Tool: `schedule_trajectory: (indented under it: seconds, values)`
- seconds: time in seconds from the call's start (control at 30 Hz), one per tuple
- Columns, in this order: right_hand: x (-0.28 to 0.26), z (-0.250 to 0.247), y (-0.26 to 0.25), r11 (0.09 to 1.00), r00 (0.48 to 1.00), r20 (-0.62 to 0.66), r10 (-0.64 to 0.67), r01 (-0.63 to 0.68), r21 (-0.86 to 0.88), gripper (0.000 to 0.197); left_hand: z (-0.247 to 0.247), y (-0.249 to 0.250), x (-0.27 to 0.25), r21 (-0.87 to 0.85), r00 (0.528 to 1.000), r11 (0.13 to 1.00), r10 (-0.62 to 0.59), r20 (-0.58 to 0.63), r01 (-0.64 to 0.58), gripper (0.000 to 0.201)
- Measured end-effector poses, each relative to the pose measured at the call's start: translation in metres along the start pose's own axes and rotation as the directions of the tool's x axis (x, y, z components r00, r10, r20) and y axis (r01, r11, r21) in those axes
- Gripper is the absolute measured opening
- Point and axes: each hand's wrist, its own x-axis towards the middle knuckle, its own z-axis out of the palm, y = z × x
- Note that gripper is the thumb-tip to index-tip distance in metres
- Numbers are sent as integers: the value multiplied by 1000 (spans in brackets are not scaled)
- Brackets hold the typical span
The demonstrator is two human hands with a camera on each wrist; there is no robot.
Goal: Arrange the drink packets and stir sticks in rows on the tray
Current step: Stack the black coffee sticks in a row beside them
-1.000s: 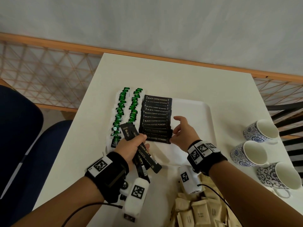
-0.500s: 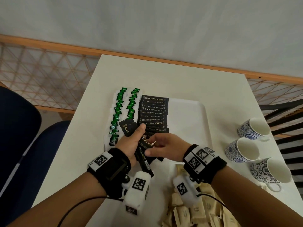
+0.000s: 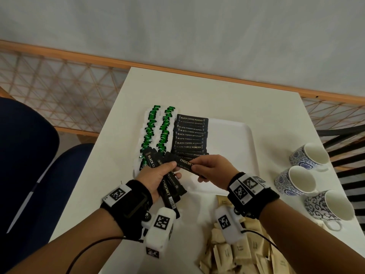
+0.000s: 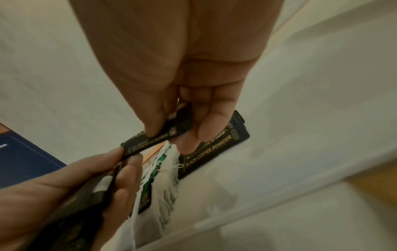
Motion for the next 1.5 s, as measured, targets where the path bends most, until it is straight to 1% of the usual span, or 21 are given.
schedule_trajectory:
  seconds: [0.1, 0.17, 0.23, 0.27, 0.33, 0.4, 0.43, 0.47, 0.53, 0.6, 0.63, 0.7, 0.8, 0.93, 1.1, 1.27, 1.5]
  values:
    - [1, -1, 2, 999, 990, -136, -45, 47, 16, 19, -2, 2, -1, -63, 1000, 998, 6, -4, -7, 13]
    - [0, -1, 4, 992, 980, -176, -94, 108, 69, 26, -4, 4, 0, -82, 1000, 997, -2, -1, 2, 17]
    - [1, -1, 7, 984, 982, -145, -123, 139, 109, 31, -4, 4, 2, -100, 1000, 995, -15, 2, 15, 7]
    - [2, -1, 8, 984, 986, -112, -120, 133, 117, 31, -4, 5, 3, -107, 1000, 994, -17, -3, 17, 2]
    - [4, -1, 10, 981, 995, -49, -84, 92, 172, 30, -4, 5, 5, -92, 1000, 996, -17, -10, 16, 10]
    - [6, -1, 13, 968, 998, -36, -54, 61, 245, 33, -3, 6, 3, -79, 1000, 997, -16, 2, 16, 12]
    - [8, -1, 14, 969, 998, -40, -38, 47, 243, 33, -2, 6, 3, -75, 1000, 997, -15, 8, 15, 13]
    - [9, -2, 15, 979, 999, -37, -22, 29, 201, 30, -2, 6, 3, -75, 1000, 997, -17, 8, 17, 13]
    - [10, -4, 16, 999, 1000, -19, 14, -14, 38, 22, -1, 6, 4, -79, 1000, 997, -19, -3, 19, 12]
    - [11, -8, 16, 996, 997, -63, 48, -53, -77, 17, -1, 7, 6, -99, 1000, 995, -12, -23, 10, 8]
    - [11, -10, 16, 991, 993, -104, 55, -68, -119, 16, 0, 8, 6, -108, 1000, 994, -1, -29, -2, 6]
    - [12, -13, 17, 968, 985, -168, 41, -81, -237, 16, -1, 11, 7, -116, 999, 993, 24, -48, -30, 10]
    - [14, -12, 19, 925, 989, -137, 48, -96, -369, 18, -4, 15, 8, -124, 996, 992, 25, -88, -35, 17]
    - [18, -6, 19, 900, 989, -118, 91, -132, -415, 14, -7, 16, 11, -136, 995, 991, 0, -100, -14, 18]
    - [28, -5, 18, 859, 988, -151, 28, -101, -503, 9, -11, 14, 13, -137, 995, 991, -13, -103, -1, 19]
    - [34, -5, 18, 839, 986, -166, 11, -99, -535, 5, -10, 14, 14, -134, 995, 991, -15, -101, 1, 19]
    - [37, -3, 19, 828, 987, -159, -11, -80, -554, 7, -4, 13, 12, -139, 995, 990, -10, -98, -4, 18]
